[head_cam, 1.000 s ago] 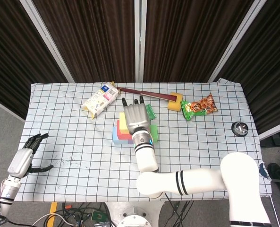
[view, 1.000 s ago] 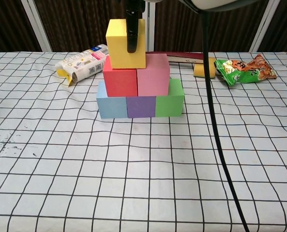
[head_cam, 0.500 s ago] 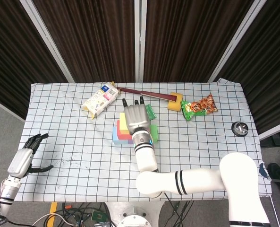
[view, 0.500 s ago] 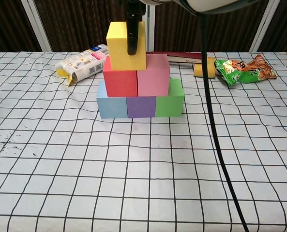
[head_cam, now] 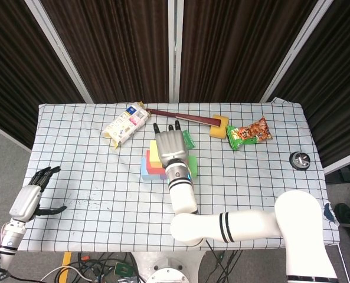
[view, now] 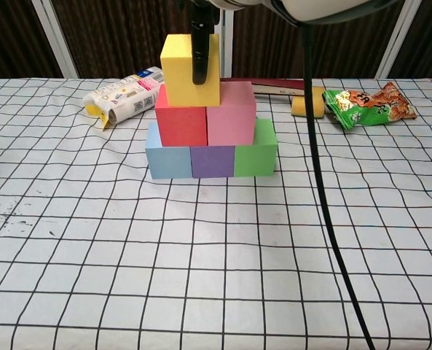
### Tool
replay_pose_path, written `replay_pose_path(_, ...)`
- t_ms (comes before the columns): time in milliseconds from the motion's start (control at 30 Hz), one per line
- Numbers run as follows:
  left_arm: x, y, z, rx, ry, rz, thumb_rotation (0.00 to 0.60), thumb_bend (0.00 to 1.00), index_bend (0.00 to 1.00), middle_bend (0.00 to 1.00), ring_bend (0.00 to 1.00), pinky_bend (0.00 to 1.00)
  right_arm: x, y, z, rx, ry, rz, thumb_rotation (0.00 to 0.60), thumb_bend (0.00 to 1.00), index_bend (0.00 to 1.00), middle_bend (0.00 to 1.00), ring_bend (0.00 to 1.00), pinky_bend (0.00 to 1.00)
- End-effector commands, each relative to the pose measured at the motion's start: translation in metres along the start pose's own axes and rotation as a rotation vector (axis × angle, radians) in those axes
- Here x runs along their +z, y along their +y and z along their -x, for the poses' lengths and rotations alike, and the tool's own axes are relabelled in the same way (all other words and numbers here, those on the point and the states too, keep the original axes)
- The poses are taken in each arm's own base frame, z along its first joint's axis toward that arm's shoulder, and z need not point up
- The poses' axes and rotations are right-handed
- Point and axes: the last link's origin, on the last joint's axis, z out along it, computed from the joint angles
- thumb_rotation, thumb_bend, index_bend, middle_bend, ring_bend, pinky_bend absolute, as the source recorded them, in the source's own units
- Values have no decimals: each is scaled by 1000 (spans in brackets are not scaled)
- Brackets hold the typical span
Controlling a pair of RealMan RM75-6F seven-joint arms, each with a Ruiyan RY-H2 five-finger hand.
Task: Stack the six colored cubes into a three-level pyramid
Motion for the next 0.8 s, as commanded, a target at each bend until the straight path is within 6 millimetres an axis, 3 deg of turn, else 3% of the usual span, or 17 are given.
replay_pose_path(33,0,0,0,-1,0,-2,600,0,57,106,22,69,1,0,0,3,0,-1,600,16,0,397,132,0)
replay_pose_path(367,0,-1,0,-5,1,-2,600,0,57,106,21,69,2,1,1,8,-6,-9,600,13,0,315,105,0)
replay_pose_path(800,1,1,0,-2,-5,1,600,0,57,106,22,68,3,10,-1,19,5,-4,600,40,0,327,97,0)
